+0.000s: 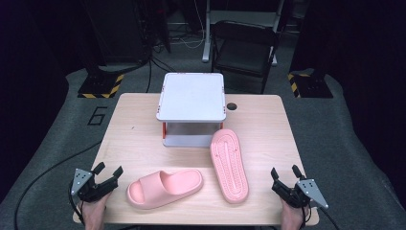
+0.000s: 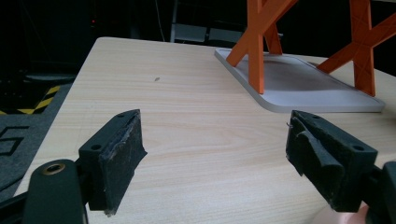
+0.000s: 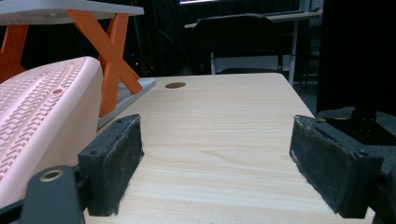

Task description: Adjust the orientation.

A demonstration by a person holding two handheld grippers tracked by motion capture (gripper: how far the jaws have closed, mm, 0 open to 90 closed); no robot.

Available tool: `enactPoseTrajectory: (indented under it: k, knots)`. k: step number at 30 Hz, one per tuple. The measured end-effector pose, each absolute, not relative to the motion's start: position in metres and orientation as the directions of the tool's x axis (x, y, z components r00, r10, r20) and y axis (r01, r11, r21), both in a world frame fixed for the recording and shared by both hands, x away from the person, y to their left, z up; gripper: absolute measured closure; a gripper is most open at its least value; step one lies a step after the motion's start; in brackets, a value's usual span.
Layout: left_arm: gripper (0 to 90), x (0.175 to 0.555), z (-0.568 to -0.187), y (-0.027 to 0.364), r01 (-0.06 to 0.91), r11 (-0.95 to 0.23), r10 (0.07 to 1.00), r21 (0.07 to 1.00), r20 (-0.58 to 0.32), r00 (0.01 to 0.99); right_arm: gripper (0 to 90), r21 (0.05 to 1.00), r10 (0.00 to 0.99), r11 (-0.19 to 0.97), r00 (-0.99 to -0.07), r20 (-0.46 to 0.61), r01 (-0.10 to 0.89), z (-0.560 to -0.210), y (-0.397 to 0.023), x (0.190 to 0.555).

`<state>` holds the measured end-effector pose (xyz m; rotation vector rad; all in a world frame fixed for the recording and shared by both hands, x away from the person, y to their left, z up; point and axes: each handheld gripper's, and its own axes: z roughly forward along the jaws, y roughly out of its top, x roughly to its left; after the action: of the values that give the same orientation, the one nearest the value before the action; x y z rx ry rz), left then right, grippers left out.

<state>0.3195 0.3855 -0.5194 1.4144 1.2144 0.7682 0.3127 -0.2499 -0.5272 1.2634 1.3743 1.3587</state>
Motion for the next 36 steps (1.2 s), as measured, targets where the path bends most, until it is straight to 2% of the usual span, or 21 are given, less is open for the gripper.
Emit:
enactPoseTrajectory:
  k: [6, 12, 20, 27, 32, 36]
  knots:
    - [19.8, 0.318, -0.518, 0.384, 0.262, 0.09, 0.943, 0.961, -0.167, 0.287, 16.6, 0.991, 0.98, -0.06, -0.182, 0.081, 0.118, -0.527, -0.249, 0.314]
    - [20.0, 0.314, -0.514, 0.381, 0.266, 0.1, 0.928, 0.959, -0.186, 0.323, 16.6, 0.988, 0.978, -0.09, -0.178, 0.111, 0.125, -0.527, -0.25, 0.314]
    - [21.7, 0.307, -0.503, 0.363, 0.256, 0.041, 0.864, 0.966, -0.163, 0.476, 18.0, 0.989, 0.98, -0.07, -0.174, 0.092, 0.133, -0.527, -0.25, 0.314]
    - [21.7, 0.292, -0.497, 0.349, 0.261, -0.061, 0.777, 0.964, -0.118, 0.619, 19.5, 0.989, 0.98, -0.071, -0.176, 0.094, 0.132, -0.527, -0.249, 0.315]
    - [20.8, 0.283, -0.498, 0.342, 0.259, -0.116, 0.725, 0.959, -0.097, 0.682, 20.0, 0.988, 0.98, -0.077, -0.173, 0.1, 0.133, -0.527, -0.249, 0.315]
    - [18.6, 0.274, -0.506, 0.34, 0.261, -0.232, 0.69, 0.937, -0.031, 0.724, 20.4, 0.988, 0.98, -0.074, -0.173, 0.096, 0.133, -0.527, -0.25, 0.315]
